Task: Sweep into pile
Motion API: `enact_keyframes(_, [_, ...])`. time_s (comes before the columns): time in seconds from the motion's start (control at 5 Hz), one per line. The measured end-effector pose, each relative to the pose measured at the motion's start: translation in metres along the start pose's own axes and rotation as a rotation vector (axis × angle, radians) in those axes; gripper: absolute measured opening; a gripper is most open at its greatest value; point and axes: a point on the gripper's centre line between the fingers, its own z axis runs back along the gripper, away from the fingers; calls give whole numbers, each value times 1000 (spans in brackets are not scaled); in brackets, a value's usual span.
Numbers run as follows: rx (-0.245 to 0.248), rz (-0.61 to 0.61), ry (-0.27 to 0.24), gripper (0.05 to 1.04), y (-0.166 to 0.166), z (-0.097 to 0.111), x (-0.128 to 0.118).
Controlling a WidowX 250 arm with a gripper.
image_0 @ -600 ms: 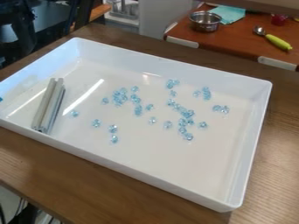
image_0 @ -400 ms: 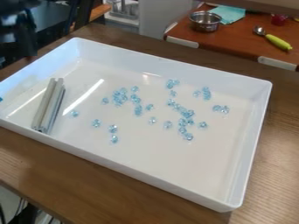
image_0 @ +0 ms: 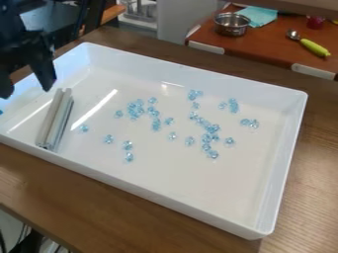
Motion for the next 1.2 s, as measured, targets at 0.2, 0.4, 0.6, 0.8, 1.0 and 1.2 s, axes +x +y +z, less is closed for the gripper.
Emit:
enact_keyframes(0.2, [-9,-31,-36,1000,-2,-9,2])
enact_keyframes(0.4, [9,-46,-50,1000,-5,-17,7])
enact_keyframes(0.6, [33,-43,-44,1000,-5,-27,5])
enact_keyframes(0.8, [47,-36,-37,1000,-7,-38,4])
enact_keyframes(1.0, [59,-29,-24,1000,-7,-48,-2])
enact_keyframes(1.2, [69,-40,-17,970,-8,-57,-8])
